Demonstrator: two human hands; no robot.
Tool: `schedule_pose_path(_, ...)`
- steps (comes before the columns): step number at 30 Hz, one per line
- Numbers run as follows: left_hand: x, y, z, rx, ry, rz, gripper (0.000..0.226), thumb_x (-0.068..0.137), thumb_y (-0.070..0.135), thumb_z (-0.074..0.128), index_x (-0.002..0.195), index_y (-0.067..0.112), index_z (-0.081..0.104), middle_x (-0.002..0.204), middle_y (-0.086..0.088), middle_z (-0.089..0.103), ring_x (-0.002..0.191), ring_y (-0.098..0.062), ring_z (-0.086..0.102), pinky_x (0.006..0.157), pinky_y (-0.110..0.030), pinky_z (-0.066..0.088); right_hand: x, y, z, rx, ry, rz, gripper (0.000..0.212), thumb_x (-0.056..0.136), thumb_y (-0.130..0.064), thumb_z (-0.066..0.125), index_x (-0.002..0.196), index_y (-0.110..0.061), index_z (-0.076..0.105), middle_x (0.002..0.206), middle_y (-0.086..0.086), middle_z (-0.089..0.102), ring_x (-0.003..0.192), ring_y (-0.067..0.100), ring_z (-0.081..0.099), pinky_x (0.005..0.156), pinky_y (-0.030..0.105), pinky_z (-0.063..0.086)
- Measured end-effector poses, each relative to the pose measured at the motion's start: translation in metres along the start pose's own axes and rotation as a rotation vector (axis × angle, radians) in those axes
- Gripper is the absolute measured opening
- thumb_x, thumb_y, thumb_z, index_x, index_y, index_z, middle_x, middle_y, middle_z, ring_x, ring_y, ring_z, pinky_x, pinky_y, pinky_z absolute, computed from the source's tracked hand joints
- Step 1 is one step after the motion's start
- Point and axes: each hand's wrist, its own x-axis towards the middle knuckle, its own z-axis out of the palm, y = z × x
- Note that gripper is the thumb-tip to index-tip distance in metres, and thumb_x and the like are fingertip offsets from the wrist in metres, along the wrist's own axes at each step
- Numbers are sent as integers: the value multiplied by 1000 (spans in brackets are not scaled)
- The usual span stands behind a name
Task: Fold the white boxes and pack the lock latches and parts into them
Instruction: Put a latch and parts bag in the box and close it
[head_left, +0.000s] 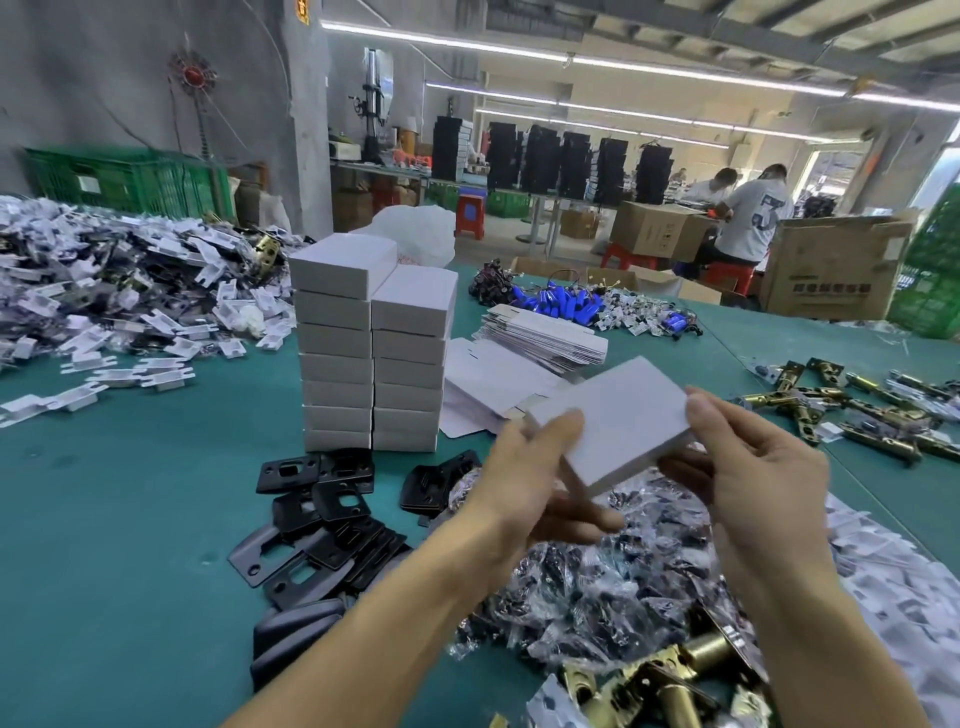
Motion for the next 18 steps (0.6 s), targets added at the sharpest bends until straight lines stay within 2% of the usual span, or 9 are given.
schedule_pose_path(2,-3,2,2,100,-113,-68,44,102,48,49,116,6,49,75,-10,74,54,-20,70,42,-21,51,4,-1,-6,17,23,7,11,91,-14,66,99,-14,73,79,1,77,65,14,72,57,20,57)
schedule_pose_path(3,-4,1,2,149,-108,-69,47,102,50,48,112,4,52,71,-9,73,51,-18,68,41,-20,49,5,-1,-6,14,14,15,11,91,-14,65,99,-14,73,80,2,77,64,15,72,57,20,57)
schedule_pose_path(5,-3,1,0,183,10,-36,51,102,54,43,102,5,58,60,-4,67,44,-14,61,38,-18,43,4,1,-4,6,-40,54,13,92,-14,64,103,-15,72,85,7,77,66,20,73,56,22,58)
schedule_pose_path(7,1,6,-2,187,171,10,55,102,56,39,88,8,60,54,1,61,40,-9,51,39,-19,38,2,3,-1,-36,-121,94,23,94,-18,63,117,-18,67,95,11,73,72,27,75,59,25,59)
schedule_pose_path(9,7,17,-7,130,323,53,54,101,57,40,80,10,57,50,4,57,39,-8,44,41,-21,34,1,5,1,-127,-196,107,35,95,-22,63,129,-27,58,108,4,65,77,25,75,63,26,60)
schedule_pose_path(11,13,37,-12,18,451,127,50,101,54,44,76,12,51,48,6,54,37,-7,41,38,-21,32,-1,7,2,-200,-258,109,33,94,-23,64,125,-32,59,114,2,62,82,19,75,68,28,60)
schedule_pose_path(14,24,71,-15,-102,576,234,48,102,53,46,73,14,44,48,4,50,35,-8,38,36,-19,29,-3,10,4,-227,-318,124,21,94,-20,64,110,-33,65,110,1,67,82,17,74,71,28,61)
schedule_pose_path(18,38,103,-19,-220,636,230,46,103,50,47,83,9,47,65,-4,50,44,-10,40,35,-16,31,-5,9,6,-250,-367,143,17,93,-20,65,107,-30,69,104,0,71,81,16,73,69,27,60)
